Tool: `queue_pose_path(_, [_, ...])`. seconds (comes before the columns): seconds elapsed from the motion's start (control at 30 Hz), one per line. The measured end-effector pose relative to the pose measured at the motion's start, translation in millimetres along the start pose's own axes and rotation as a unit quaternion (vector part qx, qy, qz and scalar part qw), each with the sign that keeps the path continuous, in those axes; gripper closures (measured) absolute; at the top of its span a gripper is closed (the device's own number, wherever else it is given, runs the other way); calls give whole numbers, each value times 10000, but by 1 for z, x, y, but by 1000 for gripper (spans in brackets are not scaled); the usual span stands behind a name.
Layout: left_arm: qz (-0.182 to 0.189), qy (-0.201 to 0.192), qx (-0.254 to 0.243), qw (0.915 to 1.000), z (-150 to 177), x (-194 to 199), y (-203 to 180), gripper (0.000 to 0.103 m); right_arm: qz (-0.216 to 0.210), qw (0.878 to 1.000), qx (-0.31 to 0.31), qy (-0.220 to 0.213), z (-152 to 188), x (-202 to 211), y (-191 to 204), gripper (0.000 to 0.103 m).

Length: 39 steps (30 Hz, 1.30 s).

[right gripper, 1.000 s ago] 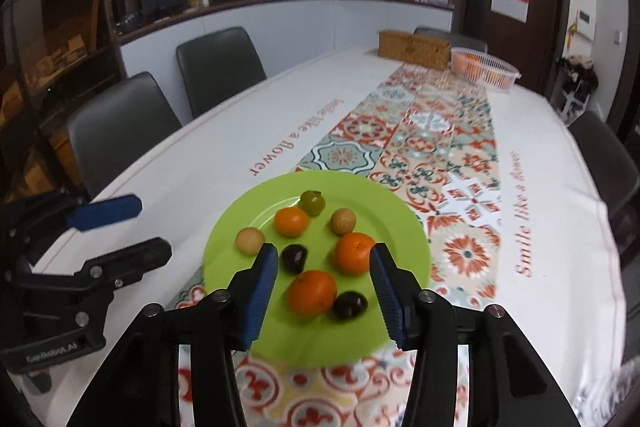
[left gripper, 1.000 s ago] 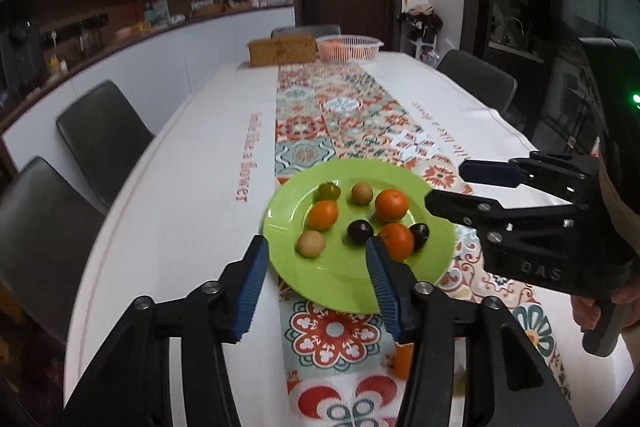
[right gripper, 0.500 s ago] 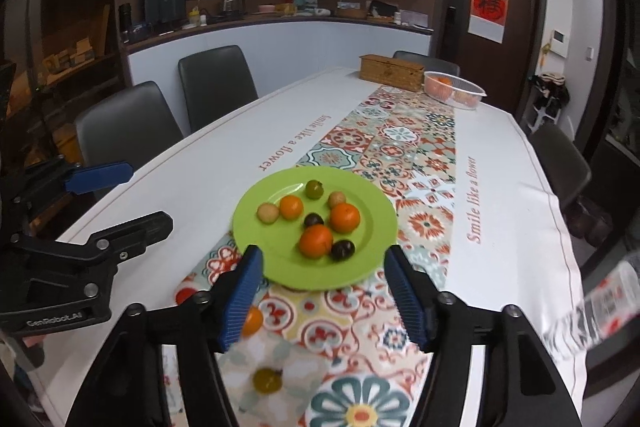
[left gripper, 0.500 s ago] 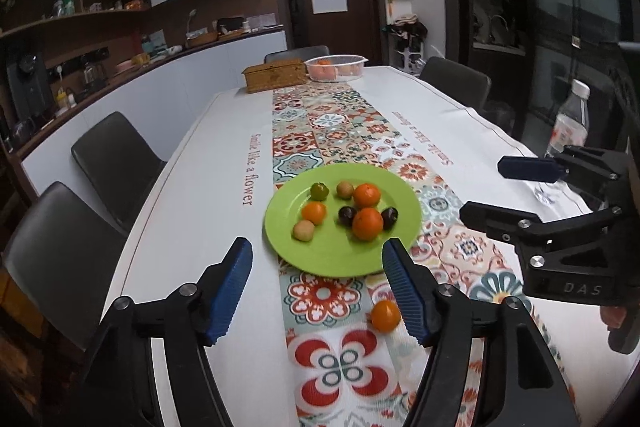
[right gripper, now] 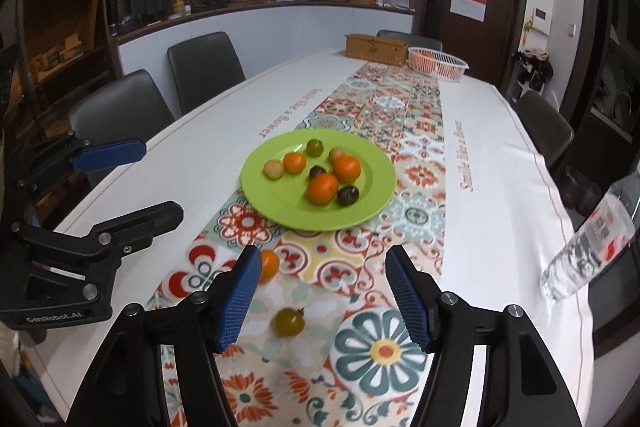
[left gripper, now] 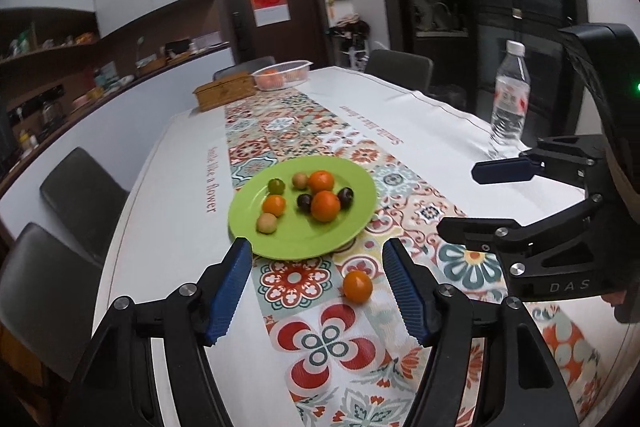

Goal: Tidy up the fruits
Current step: 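Move both open tools back toward the last two tomatoes, then grasp an orange tomato with the left tool while the right tool grasps a green-yellow tomato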

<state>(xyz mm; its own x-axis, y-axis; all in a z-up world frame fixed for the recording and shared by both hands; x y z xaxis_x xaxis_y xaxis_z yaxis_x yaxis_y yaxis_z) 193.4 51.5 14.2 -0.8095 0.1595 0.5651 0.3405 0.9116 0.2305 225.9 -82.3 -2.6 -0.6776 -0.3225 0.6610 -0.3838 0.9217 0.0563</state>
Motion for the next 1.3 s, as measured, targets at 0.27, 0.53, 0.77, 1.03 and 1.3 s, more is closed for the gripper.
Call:
queue_pose_path(0.27, [437,197,-255,9985,21,-18,-7,36,-57,9995,-113,291,22,-18,8,38])
queue_pose_path(0.53, [808,433,-316,9953,39,-48,-14,37,-191,9971,-281,684,46,-43,9,38])
queue_pose_path(0.77, [1025,642,-350,9920,51,-74,-18,37,-239,9940,-358,1002,61,-65,5,47])
queue_pose_path(1.03, [1214,883,-365,9880,56,-101,-23,47,-386,9916,-378,1178,68,-79,7,57])
queue_pose_path(1.3, [1335,1029,-330,9851,54,-117,-30,51,-518,9901,-454,1219,70,-86,5,64])
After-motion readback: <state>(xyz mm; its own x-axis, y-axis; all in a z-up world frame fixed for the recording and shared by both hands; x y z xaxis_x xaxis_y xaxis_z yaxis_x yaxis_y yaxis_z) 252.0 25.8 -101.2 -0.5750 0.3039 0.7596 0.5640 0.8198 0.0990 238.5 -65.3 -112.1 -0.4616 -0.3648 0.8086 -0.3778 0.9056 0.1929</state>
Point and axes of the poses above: each gripper's, at about its wrist camera, not at the fingertips, and x roughly against the way its jaws point, y to its left, z to its underside, the point moved 3 cm from there along -x, roughly the way its jaws point, and after that the axes turned 7 degrees about -z, right-handed, at the moved point
